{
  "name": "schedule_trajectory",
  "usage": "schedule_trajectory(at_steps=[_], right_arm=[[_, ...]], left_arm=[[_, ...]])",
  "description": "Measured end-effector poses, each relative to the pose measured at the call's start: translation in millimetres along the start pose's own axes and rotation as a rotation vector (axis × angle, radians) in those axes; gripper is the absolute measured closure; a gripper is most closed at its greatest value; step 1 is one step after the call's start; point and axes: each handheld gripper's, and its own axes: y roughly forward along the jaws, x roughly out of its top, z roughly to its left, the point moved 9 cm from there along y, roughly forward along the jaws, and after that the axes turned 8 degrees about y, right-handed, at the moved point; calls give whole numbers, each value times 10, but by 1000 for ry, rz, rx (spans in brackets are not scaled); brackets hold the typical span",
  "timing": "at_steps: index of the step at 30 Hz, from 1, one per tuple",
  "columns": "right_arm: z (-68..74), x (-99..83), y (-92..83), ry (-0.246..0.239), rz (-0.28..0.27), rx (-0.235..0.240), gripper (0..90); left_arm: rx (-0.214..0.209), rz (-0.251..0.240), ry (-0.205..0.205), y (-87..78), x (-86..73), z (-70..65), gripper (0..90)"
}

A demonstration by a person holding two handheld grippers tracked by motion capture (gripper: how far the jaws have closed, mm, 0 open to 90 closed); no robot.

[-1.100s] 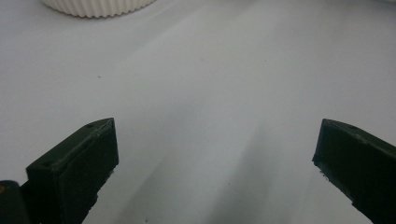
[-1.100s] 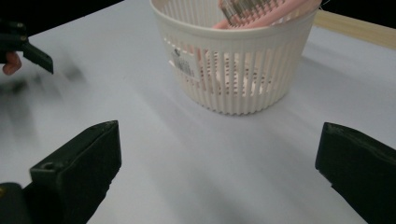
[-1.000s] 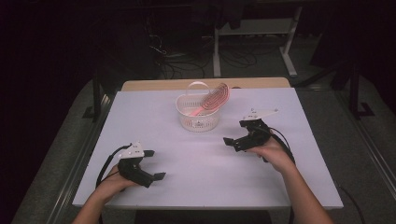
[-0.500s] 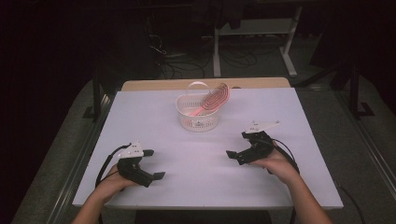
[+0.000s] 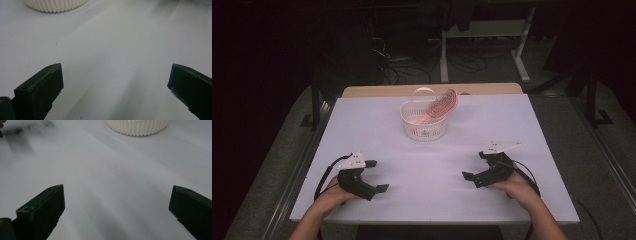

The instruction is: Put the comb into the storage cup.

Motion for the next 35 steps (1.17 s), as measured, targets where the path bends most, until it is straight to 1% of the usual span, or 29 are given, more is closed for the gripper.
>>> schedule_trajectory(at_steps=[4, 11, 12, 17, 23, 35], right_arm=[[-12, -66, -32, 12, -5, -6, 0], [-5, -157, -97, 16, -14, -10, 0], [3, -177, -106, 20, -13, -10, 0], [-1, -277, -117, 9, 7, -18, 0], [-38, -308, -122, 2, 19, -33, 0], [-49, -310, -141, -2, 14, -35, 0]], left_arm=[[-2, -1, 1, 3, 3, -4, 0], [-4, 0, 1, 6, -1, -8, 0], [-4, 1, 2, 5, -3, -6, 0], [-5, 2, 2, 13, -7, -1, 0], [-2, -2, 4, 5, 0, 5, 0], [-3, 1, 7, 18, 3, 6, 0]])
